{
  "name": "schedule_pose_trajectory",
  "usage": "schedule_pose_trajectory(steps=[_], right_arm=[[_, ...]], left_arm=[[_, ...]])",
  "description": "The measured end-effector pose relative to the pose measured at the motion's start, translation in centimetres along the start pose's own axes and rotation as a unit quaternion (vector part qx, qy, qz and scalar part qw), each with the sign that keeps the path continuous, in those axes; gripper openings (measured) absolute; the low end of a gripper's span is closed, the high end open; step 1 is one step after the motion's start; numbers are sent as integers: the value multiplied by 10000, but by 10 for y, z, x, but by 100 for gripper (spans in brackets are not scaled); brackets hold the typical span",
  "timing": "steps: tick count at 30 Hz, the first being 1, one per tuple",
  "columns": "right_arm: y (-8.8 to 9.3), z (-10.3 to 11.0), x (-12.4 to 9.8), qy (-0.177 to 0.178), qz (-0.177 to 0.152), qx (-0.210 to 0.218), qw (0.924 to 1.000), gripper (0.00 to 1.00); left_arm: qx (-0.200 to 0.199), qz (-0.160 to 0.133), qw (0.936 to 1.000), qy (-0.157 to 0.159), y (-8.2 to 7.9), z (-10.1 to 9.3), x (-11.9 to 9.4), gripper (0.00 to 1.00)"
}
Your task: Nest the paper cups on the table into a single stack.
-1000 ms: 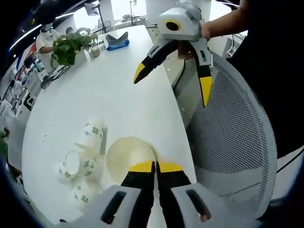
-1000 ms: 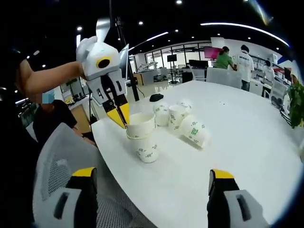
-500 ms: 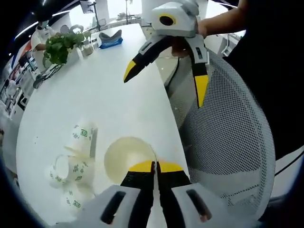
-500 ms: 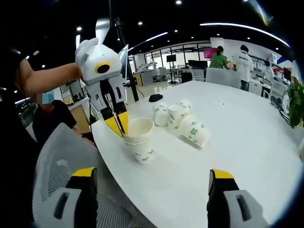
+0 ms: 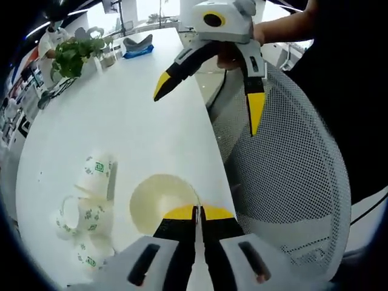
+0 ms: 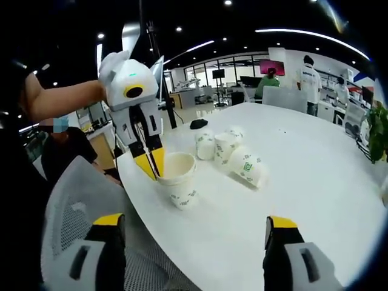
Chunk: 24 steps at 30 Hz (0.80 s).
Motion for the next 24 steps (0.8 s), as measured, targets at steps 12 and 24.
schedule_pose_trajectory(steps=[12,24], right_arm=[[2,-3,0,4,-2,3,10000,97],[3,-4,0,28,17,-28,10000,97]], left_arm=[[-32,17,10000,63,1,-1,4,0],[130,-58,9999,-5,-1,7,6,0]])
Point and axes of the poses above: the point that each gripper's makers call its tool centre point, and the gripper's own axes: x roughly forward along the fingers, z roughly to its left, y roughly out of its underside, the point moved 5 cm from there along -x, roughly backward along the fingers, and after that the axes turned 14 degrees about -z, right-handed, at the moved point
